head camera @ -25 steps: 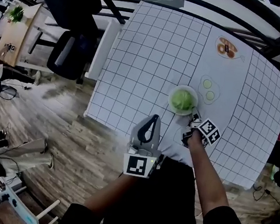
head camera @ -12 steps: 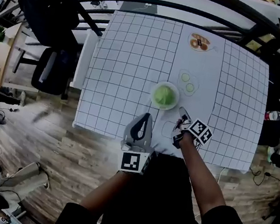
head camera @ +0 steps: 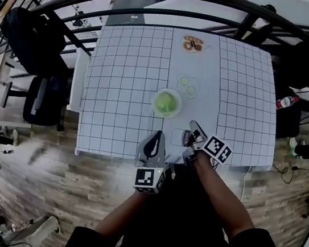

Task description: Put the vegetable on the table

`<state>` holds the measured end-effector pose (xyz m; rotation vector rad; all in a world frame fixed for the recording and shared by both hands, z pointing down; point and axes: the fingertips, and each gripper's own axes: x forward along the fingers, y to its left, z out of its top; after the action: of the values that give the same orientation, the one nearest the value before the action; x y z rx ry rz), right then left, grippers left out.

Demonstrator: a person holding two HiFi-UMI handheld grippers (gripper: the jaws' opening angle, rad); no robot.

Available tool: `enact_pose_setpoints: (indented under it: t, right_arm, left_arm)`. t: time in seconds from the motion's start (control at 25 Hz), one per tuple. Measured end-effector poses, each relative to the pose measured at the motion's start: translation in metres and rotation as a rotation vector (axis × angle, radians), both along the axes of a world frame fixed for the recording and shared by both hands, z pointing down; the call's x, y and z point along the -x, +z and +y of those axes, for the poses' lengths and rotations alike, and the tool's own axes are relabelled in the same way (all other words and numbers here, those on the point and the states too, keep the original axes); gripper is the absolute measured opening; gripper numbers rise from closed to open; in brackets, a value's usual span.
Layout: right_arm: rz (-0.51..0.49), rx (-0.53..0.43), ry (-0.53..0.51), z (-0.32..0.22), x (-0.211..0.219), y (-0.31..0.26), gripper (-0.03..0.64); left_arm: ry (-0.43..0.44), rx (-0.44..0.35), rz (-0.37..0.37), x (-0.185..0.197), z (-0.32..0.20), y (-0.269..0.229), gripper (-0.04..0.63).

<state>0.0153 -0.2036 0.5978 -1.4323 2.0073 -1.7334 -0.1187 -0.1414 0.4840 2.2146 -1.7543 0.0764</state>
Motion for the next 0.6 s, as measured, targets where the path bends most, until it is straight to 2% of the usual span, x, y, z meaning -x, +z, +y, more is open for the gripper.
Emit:
enact_pose_setpoints:
  t: [0.12, 0.24, 0.32, 0.44, 0.6]
  right_arm:
    - [-0.004, -0.02, 0.017, 0.013, -0.005, -0.023, -0.006]
    - [-0.059, -0.026, 0.063, 0.017, -0.016, -0.044, -0.006]
    - [-0.062, -0.043, 0.067, 0.021, -0.021, -0.056, -0.006]
    - [-0.004, -0.095, 0.037, 0.028, -0.031, -0.075, -0.006]
    - [0.142, -0.193, -0.025, 0.04, -0.053, -0.103, -0.006]
  left_arm:
    - [-0.011, -0.026, -0.016, -0.001, 0.004, -0.006, 0.009]
    - [0.026, -0.029, -0.022, -0.015, 0.001, -0.011, 0.009]
    - [0.04, -0.033, -0.026, -0.021, 0.0, -0.017, 0.009]
    - [0.059, -0.051, -0.037, -0.032, -0.002, -0.031, 0.009]
    - [0.085, -0.082, -0.039, -0.055, -0.003, -0.051, 0.009]
